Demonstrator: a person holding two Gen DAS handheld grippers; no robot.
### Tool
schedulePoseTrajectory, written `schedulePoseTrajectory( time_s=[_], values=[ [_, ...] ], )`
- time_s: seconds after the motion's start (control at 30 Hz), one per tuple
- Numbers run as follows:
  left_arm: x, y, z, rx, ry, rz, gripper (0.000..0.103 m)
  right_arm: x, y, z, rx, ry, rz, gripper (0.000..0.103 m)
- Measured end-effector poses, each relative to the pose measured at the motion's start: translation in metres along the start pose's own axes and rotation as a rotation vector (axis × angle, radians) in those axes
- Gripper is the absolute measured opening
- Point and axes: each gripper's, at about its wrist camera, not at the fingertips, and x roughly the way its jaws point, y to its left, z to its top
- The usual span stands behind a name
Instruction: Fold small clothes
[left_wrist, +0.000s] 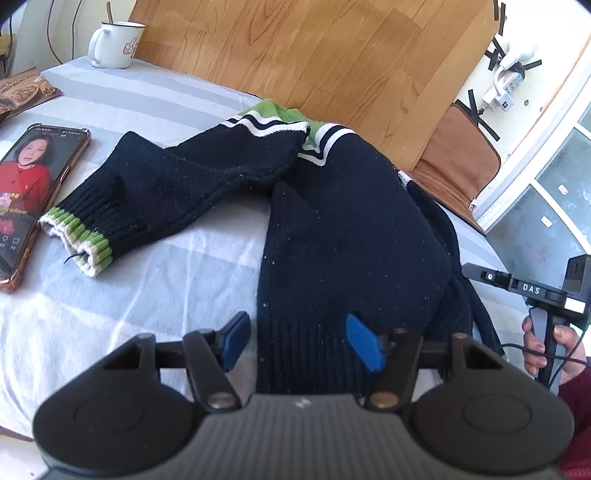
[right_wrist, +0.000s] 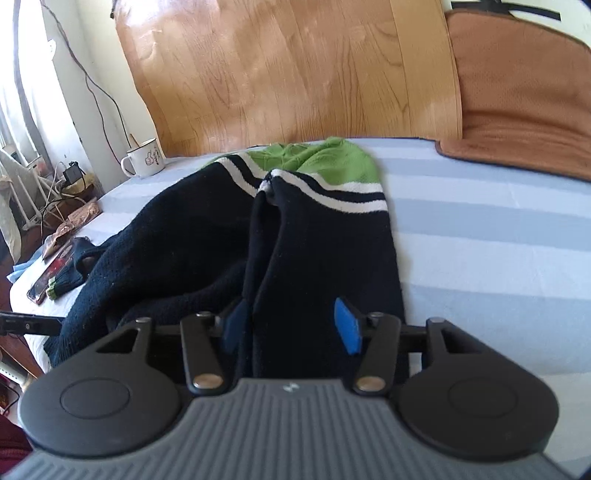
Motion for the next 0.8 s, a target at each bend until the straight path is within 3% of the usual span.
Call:
schedulePoseTrajectory(
  time_s=[0.07, 0.2, 0.23, 0.27, 0.3, 0.33, 0.43, 0.53, 0.57, 0.6, 0.63, 0.67, 0.7, 0.73, 0.8],
  values=[
    [-0.002, 0.000, -0.002, -0.001, 0.005, -0.004, 0.055, -0.006, 0.002, 0.001, 0.003, -0.025, 0.012, 0.056],
    [0.000, -0.002, -0.004, 0.015, 0.016, 0.005, 0.039, 0.002, 0.009, 0.006, -0.037, -0.015, -0.041, 0.055],
    [0.000, -0.002, -0.004, 0.017, 0.012, 0.013, 0.032, 0.009, 0.008, 0.006, -0.052, 0.001, -0.065, 0.050],
    [0.000, -0.002, -0.004, 0.018, 0.014, 0.017, 0.028, 0.012, 0.007, 0.006, -0.069, 0.006, -0.098, 0.017],
    [0.000, -0.002, -0.005, 0.015, 0.015, 0.022, 0.020, 0.013, 0.004, 0.008, -0.092, 0.004, -0.126, 0.010],
    [0.001, -0.001, -0.004, 0.012, 0.018, 0.019, 0.013, 0.007, 0.002, 0.009, -0.124, -0.026, -0.166, 0.010],
    [-0.001, 0.002, -0.004, 0.005, 0.019, 0.006, 0.012, -0.015, 0.001, 0.014, -0.347, -0.136, -0.408, 0.009],
    [-0.001, 0.000, -0.003, 0.015, 0.020, 0.002, 0.012, -0.021, -0.029, 0.022, -0.552, -0.203, -0.834, 0.003],
    [-0.001, 0.000, -0.002, 0.017, 0.017, -0.002, 0.012, -0.024, -0.047, 0.027, -0.538, -0.201, -0.958, 0.004],
    [-0.001, -0.001, -0.003, 0.016, 0.015, -0.005, 0.012, -0.035, -0.066, 0.035, -0.436, -0.182, -0.991, 0.008],
    [-0.001, -0.001, -0.003, 0.015, 0.015, -0.006, 0.012, -0.054, -0.076, 0.038, -0.302, -0.202, -0.922, 0.008],
    [-0.002, 0.000, -0.003, 0.014, 0.013, -0.007, 0.013, -0.074, -0.080, 0.036, -0.172, -0.250, -0.792, 0.008],
    [-0.002, 0.000, -0.004, 0.011, 0.013, -0.009, 0.013, -0.092, -0.081, 0.030, -0.049, -0.278, -0.610, 0.014],
    [-0.001, 0.001, -0.004, 0.009, 0.015, -0.010, 0.013, -0.101, -0.081, 0.022, 0.058, -0.248, -0.410, 0.019],
    [0.000, 0.002, -0.003, 0.005, 0.021, -0.008, 0.013, -0.101, -0.075, -0.002, 0.216, -0.143, -0.073, 0.049]
  ],
)
